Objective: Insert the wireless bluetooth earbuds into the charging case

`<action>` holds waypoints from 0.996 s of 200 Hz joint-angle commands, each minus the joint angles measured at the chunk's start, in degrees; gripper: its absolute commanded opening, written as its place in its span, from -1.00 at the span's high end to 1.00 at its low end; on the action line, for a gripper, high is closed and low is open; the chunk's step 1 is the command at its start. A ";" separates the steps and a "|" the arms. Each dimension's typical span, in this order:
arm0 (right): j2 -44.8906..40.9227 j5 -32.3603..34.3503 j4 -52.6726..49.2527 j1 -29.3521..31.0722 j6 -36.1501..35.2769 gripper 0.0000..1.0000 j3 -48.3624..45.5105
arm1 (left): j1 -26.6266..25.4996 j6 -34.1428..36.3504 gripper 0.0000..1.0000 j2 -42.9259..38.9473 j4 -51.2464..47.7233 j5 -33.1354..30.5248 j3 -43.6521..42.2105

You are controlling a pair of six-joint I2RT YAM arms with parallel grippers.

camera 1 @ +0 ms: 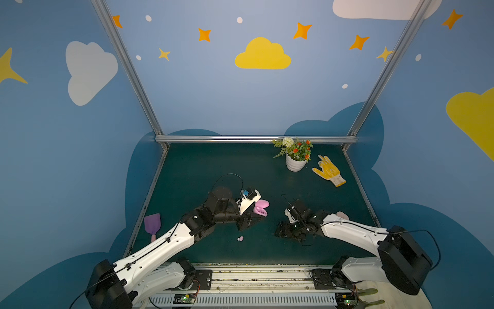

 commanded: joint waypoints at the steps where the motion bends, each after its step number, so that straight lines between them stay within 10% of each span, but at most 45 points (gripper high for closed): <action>1: 2.85 1.87 2.52 0.47 -1.19 -0.60 1.27 | 0.19 0.29 0.71 -0.67 0.89 0.50 -0.05; 199: 9.45 1.30 2.44 2.30 -3.28 -0.58 10.73 | 0.20 0.33 0.71 0.07 0.89 0.24 0.10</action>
